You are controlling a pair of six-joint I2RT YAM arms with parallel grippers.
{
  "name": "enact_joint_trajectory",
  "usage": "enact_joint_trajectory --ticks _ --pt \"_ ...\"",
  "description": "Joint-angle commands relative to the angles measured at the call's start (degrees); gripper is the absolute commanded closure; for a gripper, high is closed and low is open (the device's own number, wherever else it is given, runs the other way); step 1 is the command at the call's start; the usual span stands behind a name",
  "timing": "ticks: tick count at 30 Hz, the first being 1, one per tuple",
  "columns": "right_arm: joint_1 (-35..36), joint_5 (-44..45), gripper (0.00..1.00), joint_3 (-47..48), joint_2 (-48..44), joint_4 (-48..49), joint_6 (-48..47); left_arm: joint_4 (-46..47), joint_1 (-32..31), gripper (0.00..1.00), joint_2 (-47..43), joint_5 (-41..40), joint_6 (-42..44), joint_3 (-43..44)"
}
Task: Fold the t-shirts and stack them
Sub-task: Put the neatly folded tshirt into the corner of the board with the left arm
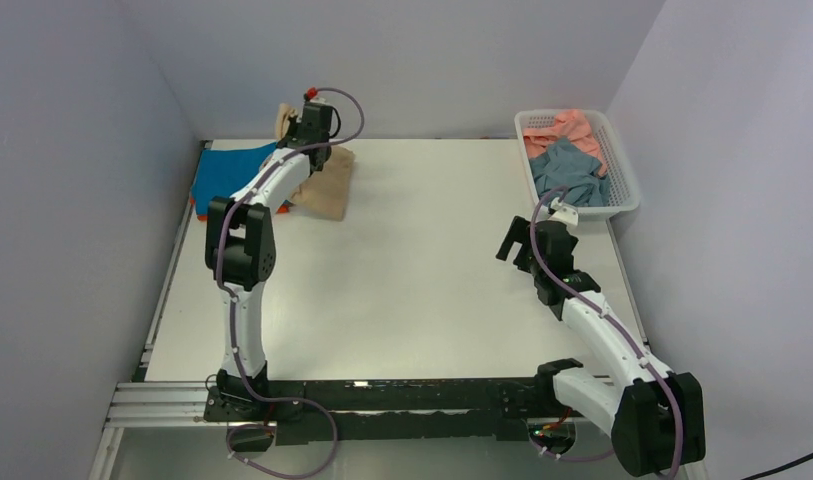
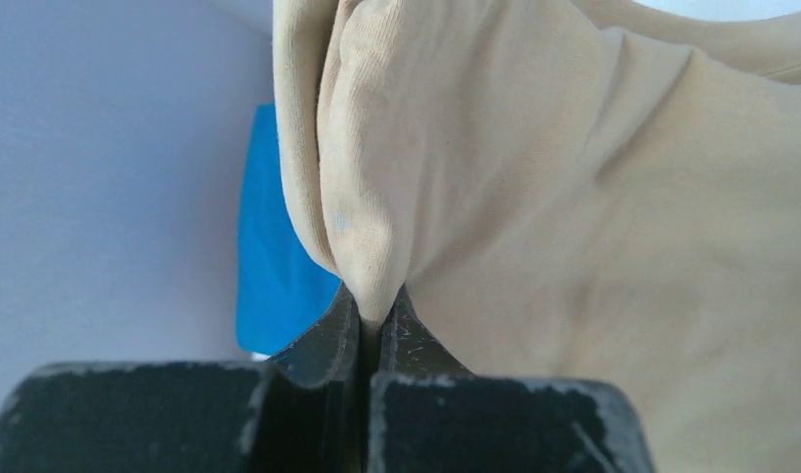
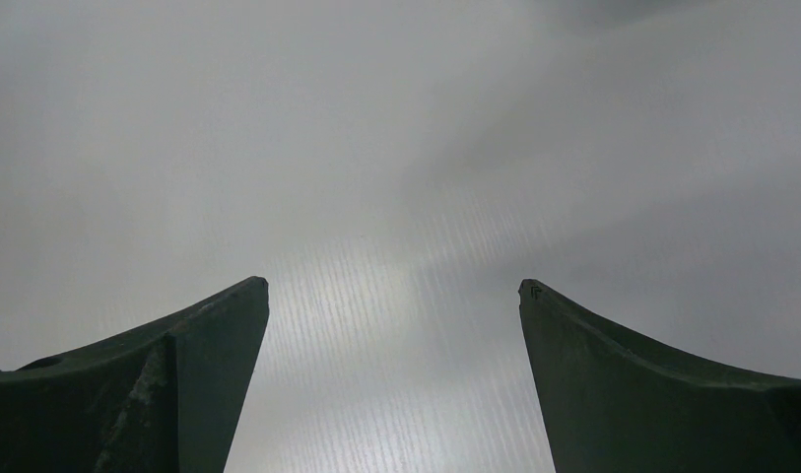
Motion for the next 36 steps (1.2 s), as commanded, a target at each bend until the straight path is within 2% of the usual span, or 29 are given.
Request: enact_joint_trajectory --ticks 1,12,18,36 --pt "-0.2 1.6 0.00 0.2 0.3 2.8 -0.9 4.0 1.6 1.00 -4.1 -2.1 5.2 4.9" --pt "-0.2 1.6 0.00 1.1 3.2 2.1 -0.4 0.5 4.6 1.00 -9.5 1.0 7.0 7.5" --pt "-0.2 1.6 0.00 1.0 3.0 1.9 -0.3 -4.0 5.9 1.00 -10.3 5.4 5.1 12.1" --pt "-0.3 1.4 0.00 1.3 3.5 1.9 -0.2 -7.8 8.6 1.00 -12.6 12.9 0.8 13.8"
